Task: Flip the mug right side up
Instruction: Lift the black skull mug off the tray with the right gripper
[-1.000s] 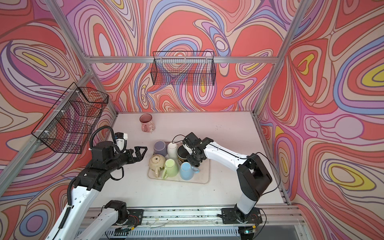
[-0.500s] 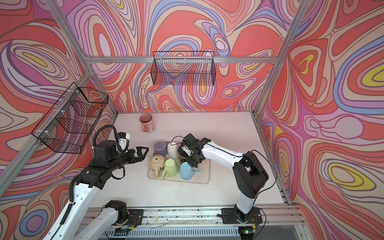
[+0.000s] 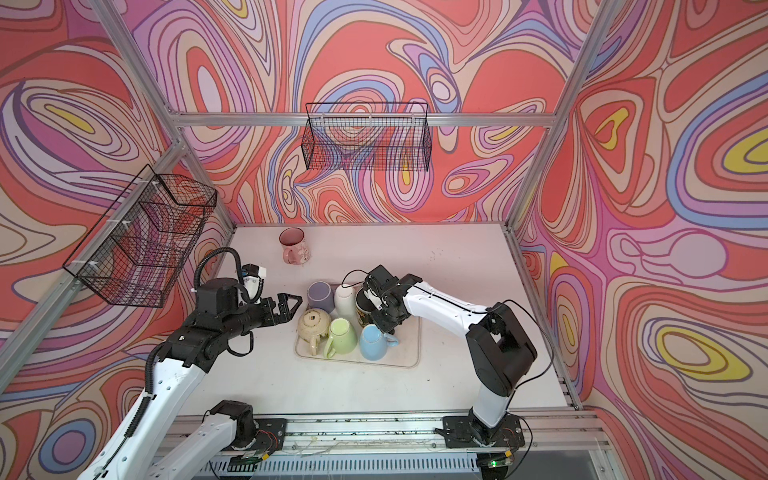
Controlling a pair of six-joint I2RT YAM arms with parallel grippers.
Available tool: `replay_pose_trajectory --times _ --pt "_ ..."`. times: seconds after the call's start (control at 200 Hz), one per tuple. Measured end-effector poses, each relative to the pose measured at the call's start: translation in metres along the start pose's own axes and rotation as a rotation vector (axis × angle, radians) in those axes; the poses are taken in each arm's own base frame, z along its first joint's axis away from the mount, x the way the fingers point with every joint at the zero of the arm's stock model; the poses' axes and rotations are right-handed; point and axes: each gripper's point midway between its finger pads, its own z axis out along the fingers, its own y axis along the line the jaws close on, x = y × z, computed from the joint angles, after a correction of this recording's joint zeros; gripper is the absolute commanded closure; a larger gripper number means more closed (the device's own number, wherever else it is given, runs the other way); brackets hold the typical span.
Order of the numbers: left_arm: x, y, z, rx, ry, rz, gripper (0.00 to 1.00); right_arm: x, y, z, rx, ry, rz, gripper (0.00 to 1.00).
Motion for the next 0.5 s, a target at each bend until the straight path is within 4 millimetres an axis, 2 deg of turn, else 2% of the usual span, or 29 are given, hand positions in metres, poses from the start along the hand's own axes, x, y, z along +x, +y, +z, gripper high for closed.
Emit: replay_pose_trajectory --times 0.195,0.501 --pt "-0.004 -0.006 -0.004 0.027 -0.023 0.011 0.0 -0.005 0.0 -0.02 0.0 -0.052 0.031 1.0" --pt "-0.011 -0.019 -0.008 0.085 -0.049 0.002 0.0 -0.016 0.0 -0.071 -0.009 -0.213 0.088 1.0"
